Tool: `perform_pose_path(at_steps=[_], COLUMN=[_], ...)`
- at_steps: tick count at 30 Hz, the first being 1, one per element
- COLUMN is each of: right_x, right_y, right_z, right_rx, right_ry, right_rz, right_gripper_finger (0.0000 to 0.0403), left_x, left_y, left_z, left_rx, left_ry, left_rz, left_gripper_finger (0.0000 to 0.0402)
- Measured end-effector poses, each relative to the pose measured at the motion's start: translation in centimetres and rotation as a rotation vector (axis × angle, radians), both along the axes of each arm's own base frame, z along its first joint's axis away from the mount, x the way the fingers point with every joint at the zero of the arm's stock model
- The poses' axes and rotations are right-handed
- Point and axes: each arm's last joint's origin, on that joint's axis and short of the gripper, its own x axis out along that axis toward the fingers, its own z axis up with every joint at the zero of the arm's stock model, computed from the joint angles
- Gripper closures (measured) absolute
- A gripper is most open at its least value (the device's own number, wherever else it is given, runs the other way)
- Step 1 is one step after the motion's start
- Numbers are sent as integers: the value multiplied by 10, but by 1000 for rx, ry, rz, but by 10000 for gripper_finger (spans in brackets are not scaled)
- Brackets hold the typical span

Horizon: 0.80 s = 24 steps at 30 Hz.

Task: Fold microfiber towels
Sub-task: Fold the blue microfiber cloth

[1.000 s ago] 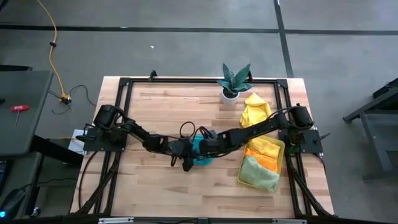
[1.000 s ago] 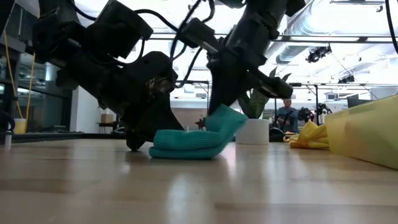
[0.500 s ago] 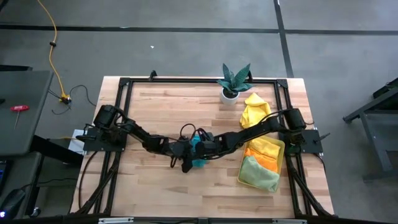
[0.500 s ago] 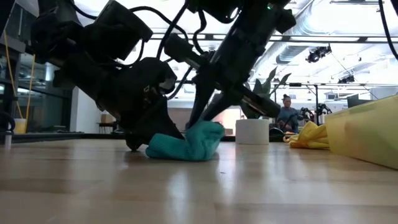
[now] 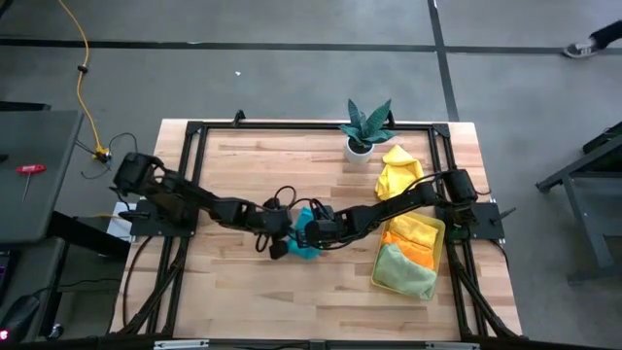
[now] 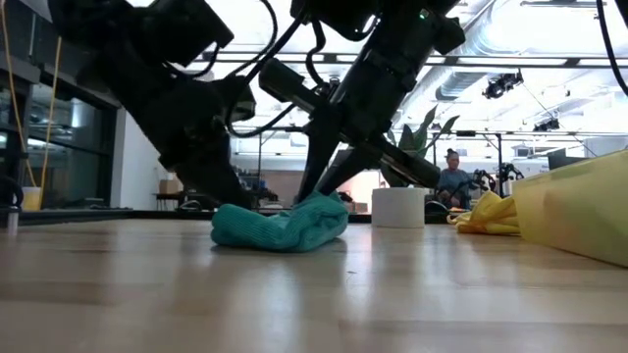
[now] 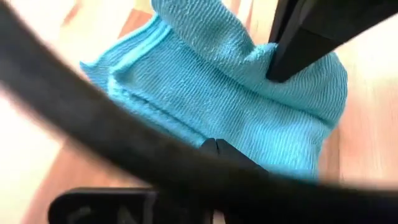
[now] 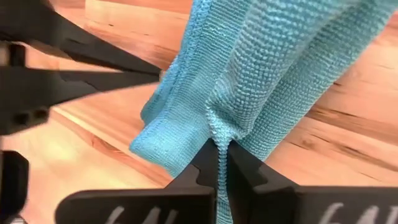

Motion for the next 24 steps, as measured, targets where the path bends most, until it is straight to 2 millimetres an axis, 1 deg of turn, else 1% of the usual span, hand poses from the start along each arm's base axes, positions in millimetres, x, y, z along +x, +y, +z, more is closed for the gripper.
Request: perform_pose_path(at_steps=[2,5,9,11,15,18,24], right_x=[0,1,3,4,4,5,5], right_y=[0,0,1,1,1,1,1], right_z=[0,1,2,3,3,3,3], right_rx=[1,6,5,5,10,11,12], right_ry=[-2,-13,-36,-51,-54,-56,-61], right_rz=[-1,-4,6,11,15,15,15], right_gripper_finger=[403,403,403,403,403,403,403], left_x=[-5,-13,-17,-16,-10,-6,1], left_y=[1,3,5,5,3,1,-13], left_z=[1,-4,-23,-28,-32,-36,-47], left_rx=[38,92,56,33,19,-33,-143], left_ry=[45,102,78,49,-5,-40,-114], left_rz=[11,46,62,55,55,64,109], left_gripper_finger=[401,401,402,402,402,402,402])
